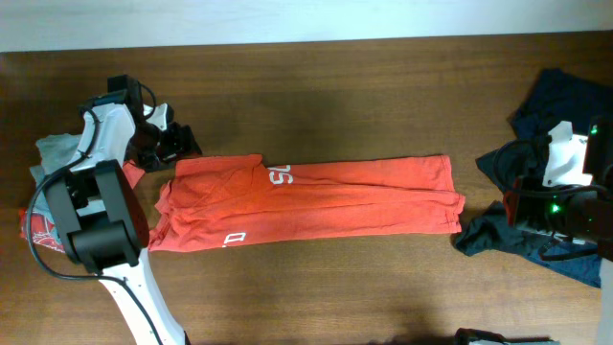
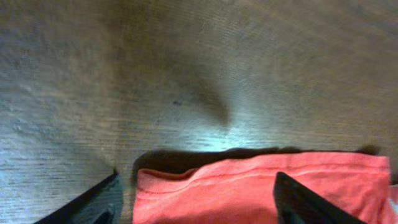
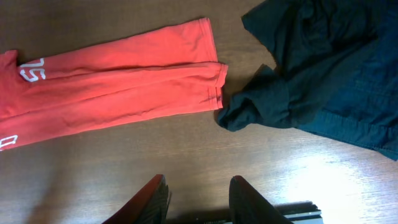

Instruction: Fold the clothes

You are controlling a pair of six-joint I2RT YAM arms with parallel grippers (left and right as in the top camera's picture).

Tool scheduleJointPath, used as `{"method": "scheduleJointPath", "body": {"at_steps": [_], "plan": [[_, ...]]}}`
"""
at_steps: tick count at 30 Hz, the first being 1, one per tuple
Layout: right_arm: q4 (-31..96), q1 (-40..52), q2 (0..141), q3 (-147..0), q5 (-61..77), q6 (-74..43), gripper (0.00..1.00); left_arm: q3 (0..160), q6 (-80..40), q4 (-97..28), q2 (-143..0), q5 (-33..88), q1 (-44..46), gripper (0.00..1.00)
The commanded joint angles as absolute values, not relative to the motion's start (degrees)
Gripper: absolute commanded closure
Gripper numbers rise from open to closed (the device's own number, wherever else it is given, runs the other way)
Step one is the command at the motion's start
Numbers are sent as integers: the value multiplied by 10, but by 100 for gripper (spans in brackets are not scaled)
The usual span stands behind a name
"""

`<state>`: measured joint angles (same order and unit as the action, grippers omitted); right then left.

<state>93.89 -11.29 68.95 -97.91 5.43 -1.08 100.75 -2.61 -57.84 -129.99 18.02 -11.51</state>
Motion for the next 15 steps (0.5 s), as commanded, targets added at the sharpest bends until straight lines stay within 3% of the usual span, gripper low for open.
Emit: {"method": "scheduleJointPath", "body": {"at_steps": [1,4,11,15], "plan": [[939,-117,687,-976,58,-11,62,1010,-17,-588,-1321,182,-117,31],[939,-117,687,-976,58,-11,62,1010,-17,-594,-1321,180,-117,52],[939,-117,687,-976,58,-11,62,1010,-17,-602,-1321,171,-117,78],[939,-117,687,-976,58,-11,62,1011,-16,-605,-1321,151,-117,99]]}}
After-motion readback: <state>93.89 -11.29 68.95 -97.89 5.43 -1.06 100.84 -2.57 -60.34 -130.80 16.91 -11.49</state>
